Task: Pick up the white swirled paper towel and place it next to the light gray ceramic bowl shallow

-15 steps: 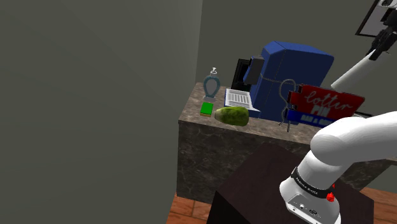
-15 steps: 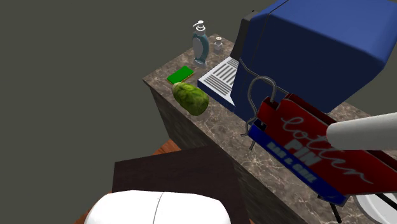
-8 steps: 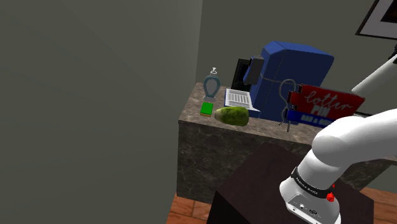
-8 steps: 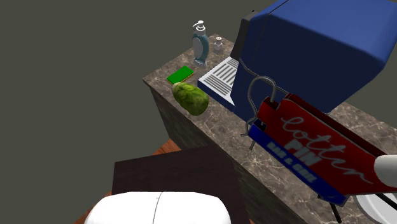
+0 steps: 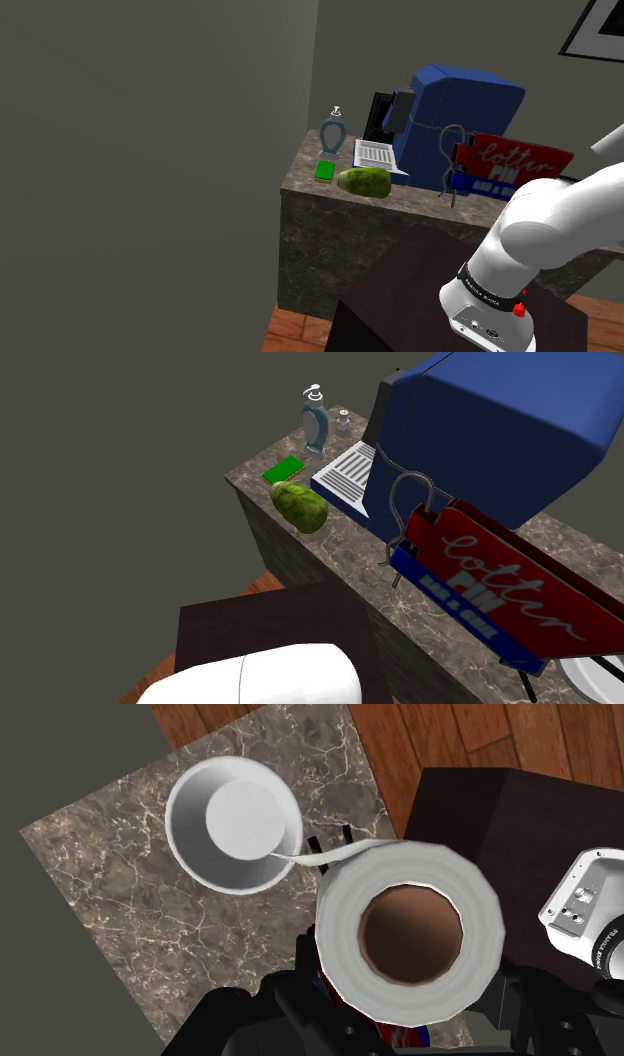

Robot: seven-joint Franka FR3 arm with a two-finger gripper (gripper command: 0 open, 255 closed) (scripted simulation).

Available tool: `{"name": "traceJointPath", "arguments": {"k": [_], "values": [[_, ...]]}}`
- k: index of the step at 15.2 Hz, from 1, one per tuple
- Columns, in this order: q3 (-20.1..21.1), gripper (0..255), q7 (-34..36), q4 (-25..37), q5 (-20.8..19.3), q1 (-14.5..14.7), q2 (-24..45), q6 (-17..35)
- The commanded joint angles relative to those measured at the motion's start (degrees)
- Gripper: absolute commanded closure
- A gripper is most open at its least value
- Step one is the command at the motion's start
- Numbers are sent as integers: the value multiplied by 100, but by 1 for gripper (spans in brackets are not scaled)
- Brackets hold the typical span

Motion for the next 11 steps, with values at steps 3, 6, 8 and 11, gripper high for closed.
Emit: {"name": "traceJointPath", "arguments": {"k": [3,6,8,11], "values": [[-1099,255,-570,1086,-259,1019,-39,-264],[-1965,255,-1006,2256,-638,2102,-265,-622],[-2421,255,-1288,3095,-939,2813,-460,-898],[-2166,255,-1146,2402,-819,2287,-462,-540]]}}
